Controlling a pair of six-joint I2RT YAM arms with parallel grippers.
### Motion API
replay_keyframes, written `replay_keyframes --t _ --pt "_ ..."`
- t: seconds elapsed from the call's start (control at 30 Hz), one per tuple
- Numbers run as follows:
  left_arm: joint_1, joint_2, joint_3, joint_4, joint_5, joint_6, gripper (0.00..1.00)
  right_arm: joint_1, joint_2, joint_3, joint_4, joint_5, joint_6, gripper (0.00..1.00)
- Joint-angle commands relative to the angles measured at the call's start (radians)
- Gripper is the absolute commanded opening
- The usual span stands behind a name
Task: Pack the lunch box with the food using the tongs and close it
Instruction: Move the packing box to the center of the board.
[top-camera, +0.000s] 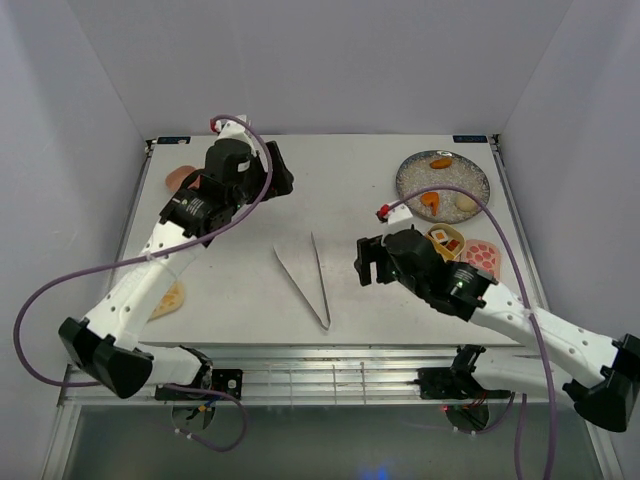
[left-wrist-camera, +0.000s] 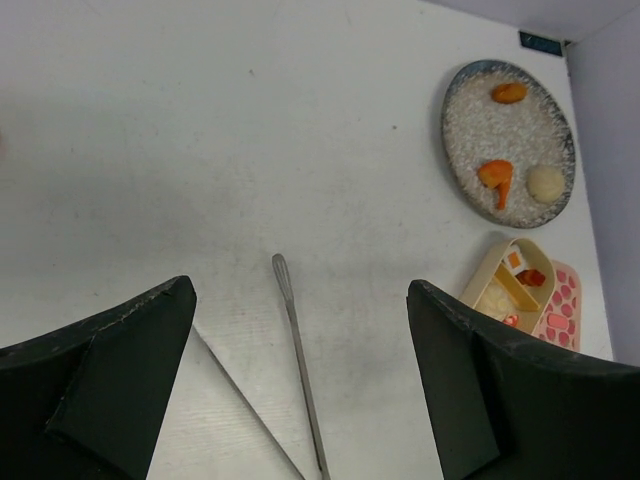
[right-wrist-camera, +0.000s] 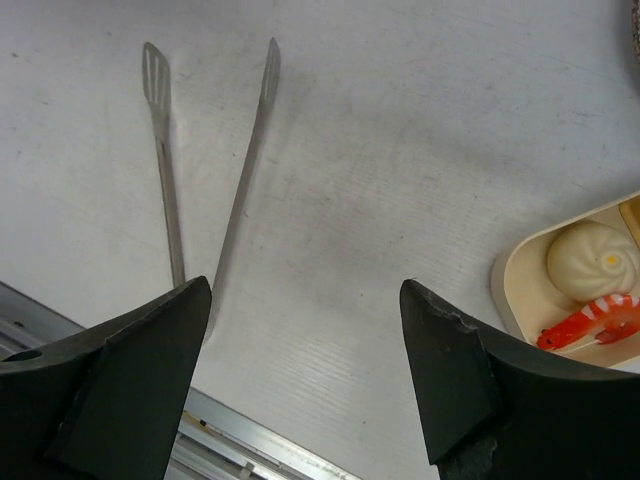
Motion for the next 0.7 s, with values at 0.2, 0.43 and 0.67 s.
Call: replay_keyframes --t 0.2,0.43,0.67 --pt "0.277 0.159 0.126 -0.088 0.167 0.031 0.98 0.005 -0.214 -0.177 0.227 -0.042 -0.037 0.82" --pt "0.304 0.229 0.111 -0.085 0.180 0.060 0.98 0.005 -0.263 -0.216 0.209 0.025 -0.068 0.81" --pt "0.305 0.289 0.096 -0.057 0.118 0.023 0.98 0.005 -0.312 -0.236 0.209 0.059 -0.095 0.81"
